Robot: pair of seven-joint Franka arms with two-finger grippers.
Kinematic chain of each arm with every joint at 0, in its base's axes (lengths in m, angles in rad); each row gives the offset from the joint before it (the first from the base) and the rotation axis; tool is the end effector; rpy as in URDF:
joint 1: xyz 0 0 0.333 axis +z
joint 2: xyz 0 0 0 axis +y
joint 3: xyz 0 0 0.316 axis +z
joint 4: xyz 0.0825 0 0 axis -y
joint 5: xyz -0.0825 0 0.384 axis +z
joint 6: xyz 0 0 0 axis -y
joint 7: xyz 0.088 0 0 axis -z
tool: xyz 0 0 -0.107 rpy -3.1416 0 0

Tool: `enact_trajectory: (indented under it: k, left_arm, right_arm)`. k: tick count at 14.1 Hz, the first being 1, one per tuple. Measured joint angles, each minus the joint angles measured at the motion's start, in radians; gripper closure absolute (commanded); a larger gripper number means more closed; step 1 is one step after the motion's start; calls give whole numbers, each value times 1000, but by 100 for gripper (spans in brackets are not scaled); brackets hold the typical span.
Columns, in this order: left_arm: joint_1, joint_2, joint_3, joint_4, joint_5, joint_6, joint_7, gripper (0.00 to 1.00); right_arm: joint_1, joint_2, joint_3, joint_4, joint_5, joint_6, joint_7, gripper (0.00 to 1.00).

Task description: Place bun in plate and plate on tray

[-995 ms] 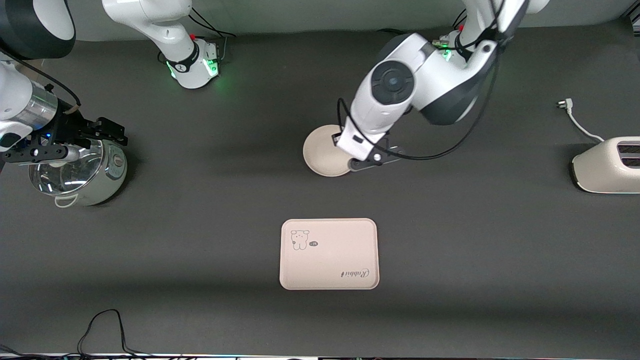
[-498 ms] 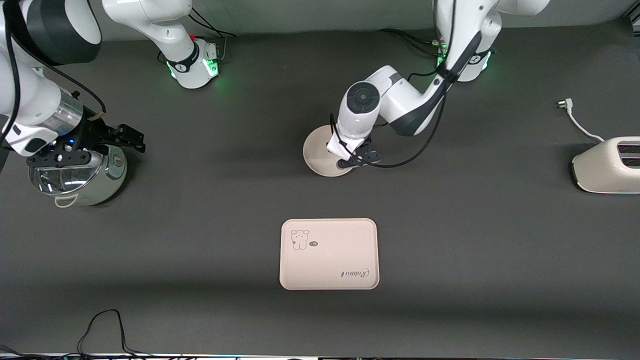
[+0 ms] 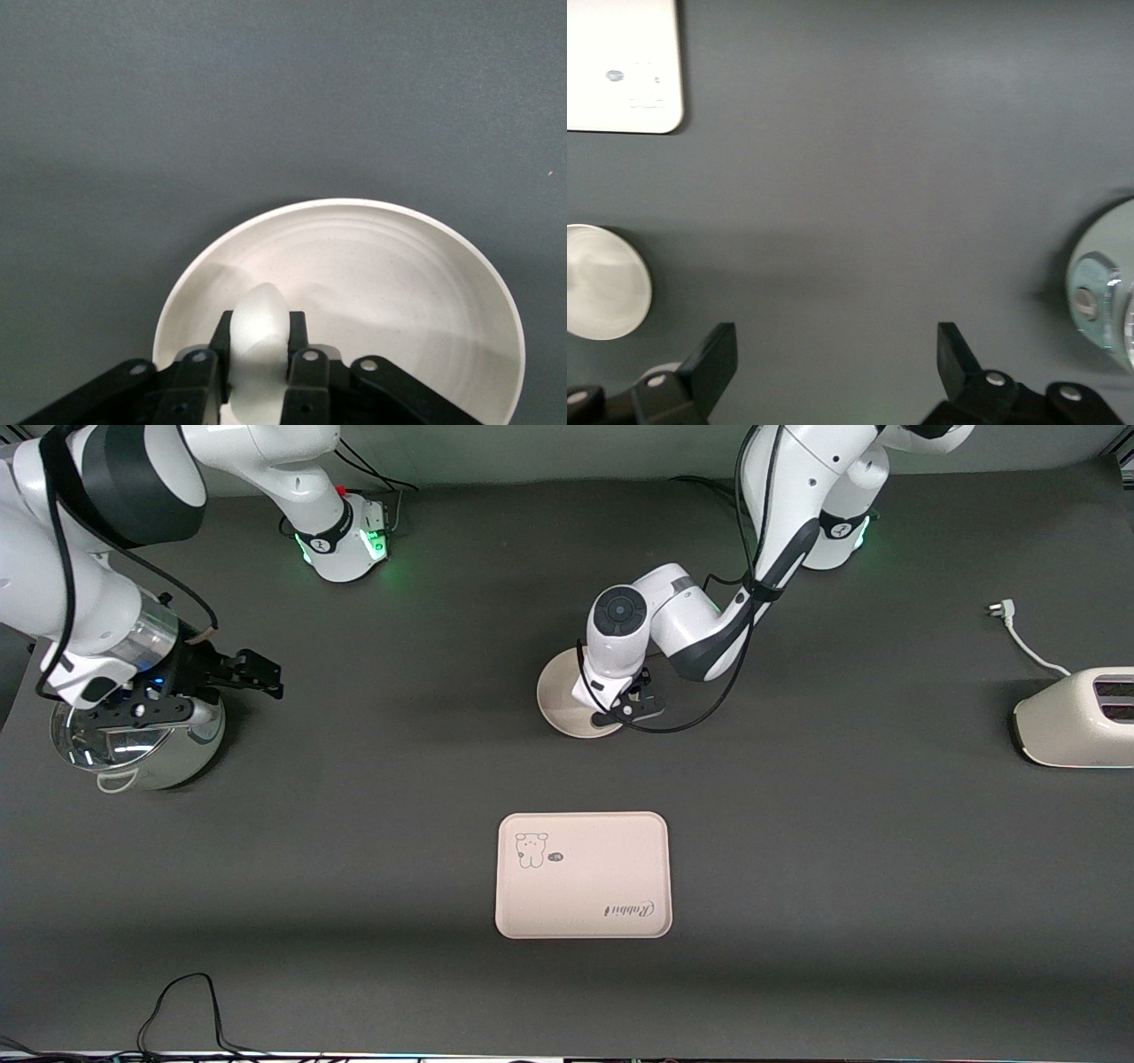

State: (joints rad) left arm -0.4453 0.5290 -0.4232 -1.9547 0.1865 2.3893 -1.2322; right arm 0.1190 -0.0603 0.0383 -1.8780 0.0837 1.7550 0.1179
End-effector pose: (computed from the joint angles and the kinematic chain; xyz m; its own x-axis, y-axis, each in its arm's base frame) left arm 0.4043 -0.4618 0.2222 0.9591 0.2670 -0.0935 0.2679 -0.9634 -0.0029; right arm 0.5292 0.0919 0.5275 0.9971 0.0238 -0.0721 0.0187 -0.9973 -0.0708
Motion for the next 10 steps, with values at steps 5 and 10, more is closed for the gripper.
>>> enact_trajectory:
  k: [5,10]
  left_arm:
    - [-20,-2,0,2,1,0,-63,0]
    - [11,-36,14,55,2,-68,-66,0]
  right_arm:
    - [4,4,122,-58,19,94,91,0]
    - [5,38,182,-146,22,255,103,0]
